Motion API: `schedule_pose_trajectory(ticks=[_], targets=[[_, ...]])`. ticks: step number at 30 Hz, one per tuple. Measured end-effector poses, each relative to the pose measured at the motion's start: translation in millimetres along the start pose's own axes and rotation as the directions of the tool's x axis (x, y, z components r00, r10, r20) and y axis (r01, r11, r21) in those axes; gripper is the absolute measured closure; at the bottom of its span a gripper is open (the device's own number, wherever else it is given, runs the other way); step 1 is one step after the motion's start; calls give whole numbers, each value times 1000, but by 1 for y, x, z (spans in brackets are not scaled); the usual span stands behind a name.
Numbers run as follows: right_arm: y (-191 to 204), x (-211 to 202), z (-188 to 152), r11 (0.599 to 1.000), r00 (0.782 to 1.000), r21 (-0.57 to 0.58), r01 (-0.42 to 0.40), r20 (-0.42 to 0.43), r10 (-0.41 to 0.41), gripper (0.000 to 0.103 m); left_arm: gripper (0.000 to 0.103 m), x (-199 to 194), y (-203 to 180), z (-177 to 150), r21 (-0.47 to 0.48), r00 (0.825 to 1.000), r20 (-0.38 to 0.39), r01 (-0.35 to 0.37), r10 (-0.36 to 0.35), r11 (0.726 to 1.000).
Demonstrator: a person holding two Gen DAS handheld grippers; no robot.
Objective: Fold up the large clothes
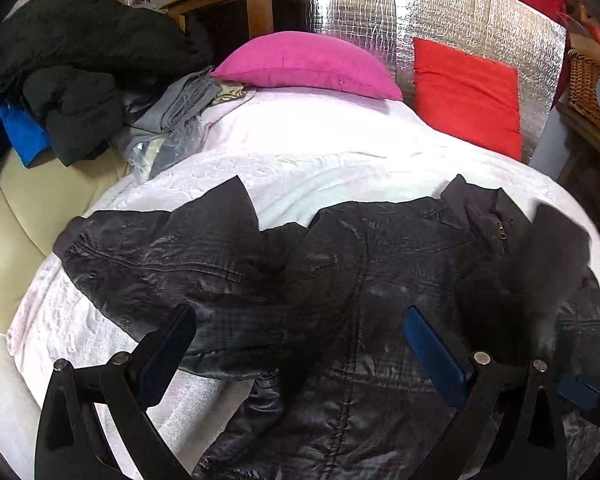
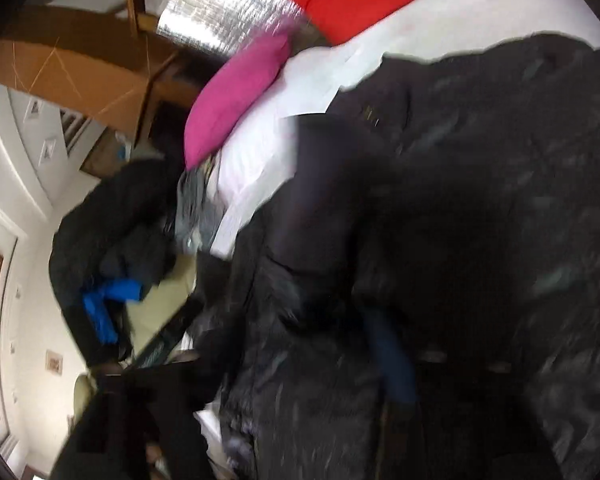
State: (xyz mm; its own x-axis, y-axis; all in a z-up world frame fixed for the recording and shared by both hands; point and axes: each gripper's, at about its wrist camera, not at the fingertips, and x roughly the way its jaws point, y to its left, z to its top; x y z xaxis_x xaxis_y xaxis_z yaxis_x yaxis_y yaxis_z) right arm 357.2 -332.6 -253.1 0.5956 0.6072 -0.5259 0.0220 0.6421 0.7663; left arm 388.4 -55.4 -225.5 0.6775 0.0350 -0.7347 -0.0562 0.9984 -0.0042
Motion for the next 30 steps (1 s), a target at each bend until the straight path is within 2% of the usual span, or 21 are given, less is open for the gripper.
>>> schedule_pose_trajectory(ticks=[3,4,6,7,9,11,12,17,20,21,22,24,25,26,27,30], targets=[[4,-33,3,998,998,-31,-45,42,47,26,0,1,-1,1,-13,999,-9,32,-32,999],[5,-44,4,998,996,-38,-41,82,44,25,0,0,-3,1,-16,998,-11,56,-56,998],[-9,-81,15,999,977,-23,46,208,-40,24,0,-2,-11,-1,-5,995,-15,95,-95,995],[-20,-98,22,995,958,1,101,270,-97,24,0,-4,-14,-1,6,994,-12,108,-108,994],[-47,-129,31,974,901,79,211,370,-225,24,0,-7,-26,-4,47,994,-2,109,-109,993],[-75,-144,39,937,845,152,315,403,-350,24,0,-5,-36,-6,85,996,-6,92,-92,992],[-94,-149,44,923,834,182,340,395,-385,24,0,-2,-39,-6,93,996,-14,88,-87,992],[-151,-128,73,868,827,272,415,286,-485,24,0,26,-42,-12,71,991,-124,64,-55,995],[-164,-102,84,899,882,274,341,239,-407,24,0,35,-50,-17,118,992,-119,-12,26,993],[-165,-95,86,904,888,263,336,231,-397,24,0,35,-54,-19,141,993,-104,-38,53,989],[-167,-91,88,908,892,248,338,224,-393,26,0,34,-57,-20,157,994,-89,-54,68,986],[-157,-68,85,903,890,224,367,199,-411,49,0,27,-63,-22,189,995,-48,-74,84,979],[-151,-63,76,882,870,201,426,177,-461,62,0,21,-66,-22,204,996,-20,-79,85,976],[-141,-56,76,852,833,163,497,186,-522,62,0,15,-69,-23,212,997,3,-80,82,974],[-134,-51,79,833,810,136,536,197,-553,63,0,8,-70,-23,216,997,24,-77,73,973],[-119,-51,82,793,755,104,600,253,-604,65,0,-15,-69,-22,213,996,87,-49,31,976]])
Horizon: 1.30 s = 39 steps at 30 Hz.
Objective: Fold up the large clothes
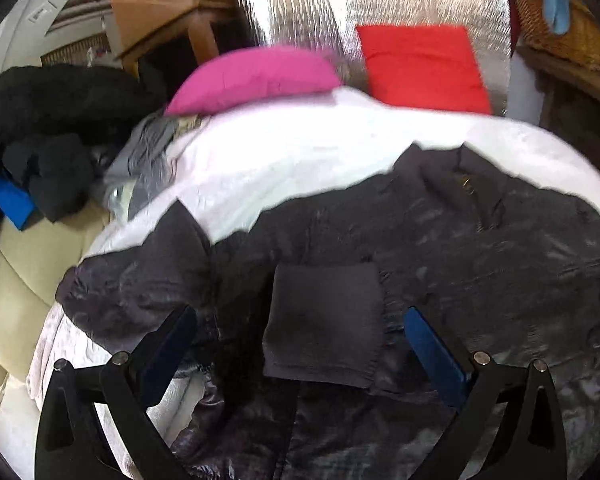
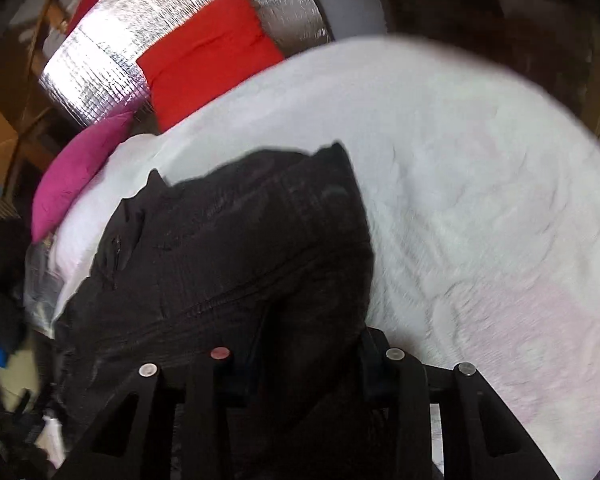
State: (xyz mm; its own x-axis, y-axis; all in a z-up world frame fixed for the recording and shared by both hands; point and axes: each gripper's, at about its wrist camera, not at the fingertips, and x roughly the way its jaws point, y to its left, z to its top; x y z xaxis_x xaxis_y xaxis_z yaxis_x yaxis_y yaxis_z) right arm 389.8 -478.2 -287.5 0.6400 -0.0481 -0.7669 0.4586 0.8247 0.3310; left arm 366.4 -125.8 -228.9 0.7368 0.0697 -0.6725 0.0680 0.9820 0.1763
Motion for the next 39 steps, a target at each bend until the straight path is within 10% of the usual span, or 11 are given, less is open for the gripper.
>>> schedule_pose_trajectory(ticks=[5,10,15,28,39], targets=[[0,17,6,999,996,35,39,-85,-35,58,0,-24,13,3,-13,995,100,-19,20,1000],[24,-42,20,995,982,20,96,162,-98,26,0,-31,38,5,-64,993,117,-13,21,998],[79,-62,4,991,966,-135,-2,254,36,22,0,-35,64,4,-140,994,108,-4,19,990],[183,-36,-81,877,970,-435,-207,27,242,22,0,-38,143,-15,-326,990,78,-88,119,941],[199,20,-111,881,990,-453,-137,-85,111,22,0,-31,215,-36,-501,970,28,-197,243,843]])
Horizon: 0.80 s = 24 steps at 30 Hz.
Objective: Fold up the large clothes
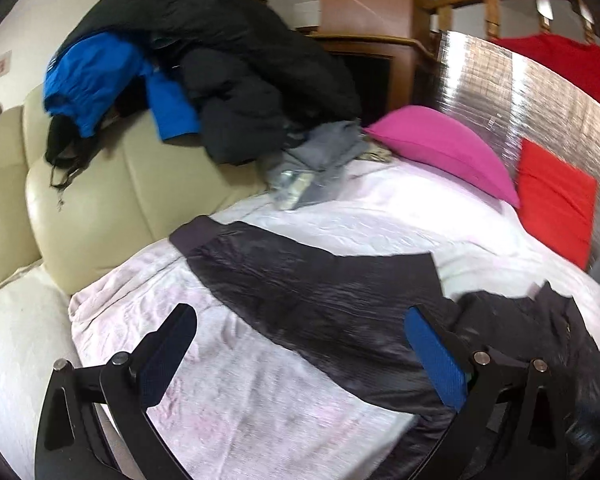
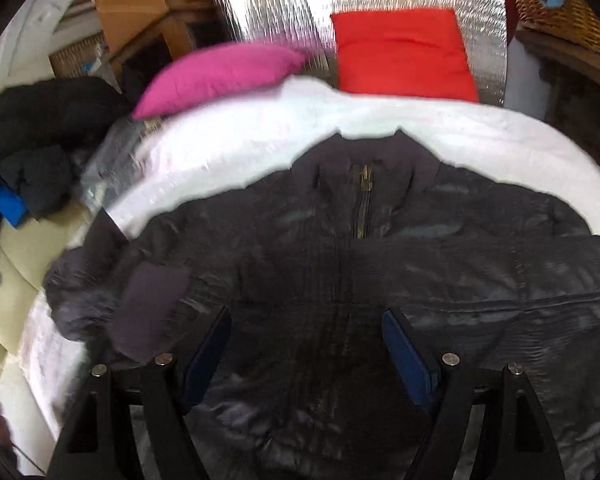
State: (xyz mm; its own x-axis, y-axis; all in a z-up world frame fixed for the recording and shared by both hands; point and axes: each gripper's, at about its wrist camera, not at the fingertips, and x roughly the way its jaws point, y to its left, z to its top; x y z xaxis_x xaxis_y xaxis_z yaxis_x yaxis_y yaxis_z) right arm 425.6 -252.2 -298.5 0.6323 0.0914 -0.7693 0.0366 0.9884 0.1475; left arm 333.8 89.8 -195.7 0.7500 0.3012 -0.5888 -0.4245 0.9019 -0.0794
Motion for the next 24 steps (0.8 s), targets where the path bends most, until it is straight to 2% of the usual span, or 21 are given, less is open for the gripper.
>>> schedule_pose_trajectory(ticks=[1,2,4,7,10,14,16,18,21,22,24], targets=[[3,8,-2,999,999,-17,31,-18,-32,22,0,0,3,1,-10,1000,3,-9,9,1000],[9,10,-3,997,998,-47,60,0,-60,21,0,1,7,2,-22,1000,5,-18,18,1000],[18,9,-2,994,997,-81,76,5,-76,21,0,2,14,4,-45,1000,5,-27,27,999],[23,-7,1,998,997,-59,1,79,4,21,0,4,26,7,-78,999,7,-42,43,996],[29,-14,1,997,992,-77,-16,127,26,21,0,4,39,9,-114,998,6,-55,56,992],[35,11,-4,993,999,-114,23,44,-18,21,0,6,54,11,-157,997,3,-71,72,985],[42,14,-4,989,998,-141,52,53,-45,21,0,12,54,10,-144,998,-22,-63,60,988],[47,6,-1,986,997,-160,50,64,-40,21,0,22,44,6,-92,997,-80,-16,9,996],[45,-13,5,991,992,-129,31,122,-15,21,0,37,1,-10,52,979,-189,94,-83,994],[41,-22,8,993,989,-108,39,149,-22,21,0,37,-15,-16,96,972,-209,134,-111,986],[32,-31,11,996,985,-72,43,173,-30,21,0,30,-55,-30,195,952,-249,231,-180,953]])
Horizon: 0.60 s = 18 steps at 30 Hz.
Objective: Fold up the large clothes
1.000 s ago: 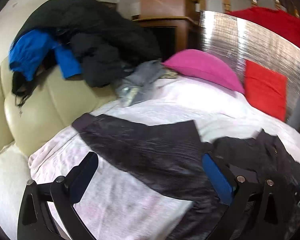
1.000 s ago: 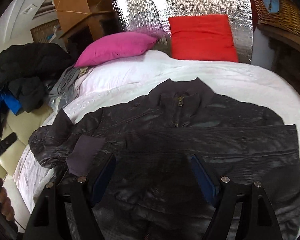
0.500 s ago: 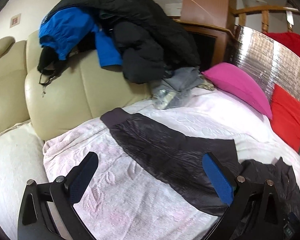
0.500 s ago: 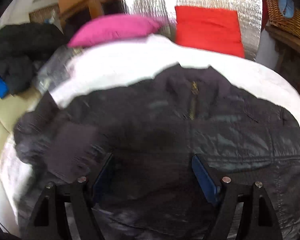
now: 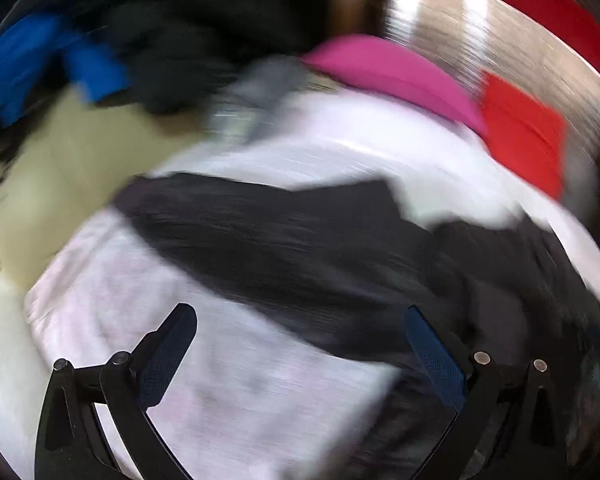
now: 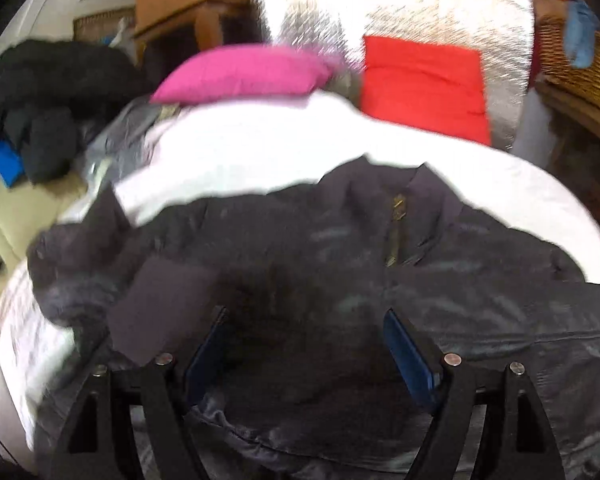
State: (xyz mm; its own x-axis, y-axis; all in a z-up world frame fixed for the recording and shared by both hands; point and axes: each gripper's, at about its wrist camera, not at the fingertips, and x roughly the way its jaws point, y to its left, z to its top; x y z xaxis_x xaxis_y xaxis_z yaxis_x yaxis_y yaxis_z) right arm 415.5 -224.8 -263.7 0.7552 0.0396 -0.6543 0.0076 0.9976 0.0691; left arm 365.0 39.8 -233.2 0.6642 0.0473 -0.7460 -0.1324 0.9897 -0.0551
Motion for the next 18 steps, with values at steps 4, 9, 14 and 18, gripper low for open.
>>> schedule_pose_trajectory(ticks=[4,9,14,18], targets=[[-35,0,1,995,998,84,56,-27,-54,21,0,-1,-72,-12,188,994,-28,111,-108,976],[-87,-4,1,970,997,236,62,-49,-51,21,0,18,-134,-31,310,991,-90,122,-99,943],[-119,-6,-7,951,997,303,57,-69,-38,21,0,34,-160,-45,342,990,-120,108,-71,933],[-131,3,-12,947,995,314,62,-92,-34,21,0,31,-171,-54,357,994,-97,84,-52,930]])
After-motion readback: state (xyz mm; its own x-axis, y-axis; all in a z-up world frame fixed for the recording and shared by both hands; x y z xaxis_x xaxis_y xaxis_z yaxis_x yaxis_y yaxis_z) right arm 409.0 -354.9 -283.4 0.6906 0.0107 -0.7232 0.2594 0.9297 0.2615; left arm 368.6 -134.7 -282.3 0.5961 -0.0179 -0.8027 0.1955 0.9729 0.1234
